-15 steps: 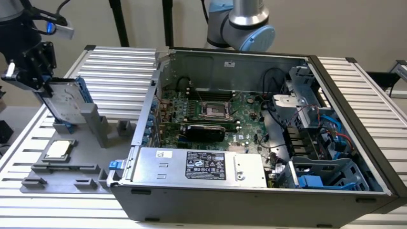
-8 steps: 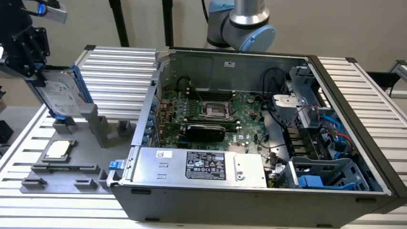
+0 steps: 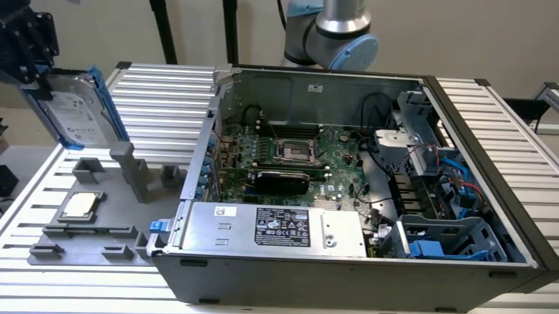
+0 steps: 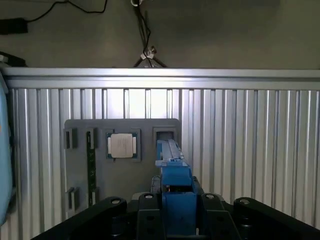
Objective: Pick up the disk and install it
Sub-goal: 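Pick up the disk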
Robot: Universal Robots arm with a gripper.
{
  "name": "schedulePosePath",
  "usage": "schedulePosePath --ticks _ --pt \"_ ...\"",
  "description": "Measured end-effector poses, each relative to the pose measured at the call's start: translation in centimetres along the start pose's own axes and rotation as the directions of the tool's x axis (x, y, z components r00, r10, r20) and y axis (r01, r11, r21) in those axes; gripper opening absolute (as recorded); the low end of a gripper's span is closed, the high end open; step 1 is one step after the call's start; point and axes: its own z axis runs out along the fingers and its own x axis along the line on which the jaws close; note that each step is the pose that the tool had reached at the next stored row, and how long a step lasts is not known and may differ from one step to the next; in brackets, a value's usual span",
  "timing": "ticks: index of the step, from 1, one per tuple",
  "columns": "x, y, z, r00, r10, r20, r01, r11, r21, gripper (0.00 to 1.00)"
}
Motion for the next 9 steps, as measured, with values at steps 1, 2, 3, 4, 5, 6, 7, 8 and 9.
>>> schedulePosePath --ticks 1,2,3,4,5,6,7,8,9 --pt "0.0 -0.09 -0.45 1.0000 0.000 0.0000 0.000 1.0000 0.0001 0.32" --pt "0.0 -0.22 -0.93 1.0000 0.000 0.0000 0.000 1.0000 0.0001 0.32" --pt "0.0 -0.37 -1.39 1.0000 0.000 -0.0001 0.000 1.0000 -0.0001 0.32" --pt "0.0 -0.57 -1.84 1.0000 0.000 0.0000 0.000 1.0000 0.0000 0.32" --pt "-0.1 -0.82 -2.29 1.0000 0.000 0.0002 0.000 1.0000 0.0001 0.32" --pt "-0.1 -1.13 -2.75 1.0000 0.000 0.0005 0.000 1.0000 0.0000 0.32" --pt "-0.1 -1.50 -3.21 1.0000 0.000 0.0011 0.000 1.0000 0.0000 0.32" --pt "-0.1 -1.96 -3.71 1.0000 0.000 0.0019 0.000 1.0000 0.0000 0.32" --pt "-0.1 -2.36 -4.13 1.0000 0.000 0.0026 0.000 1.0000 -0.0001 0.32"
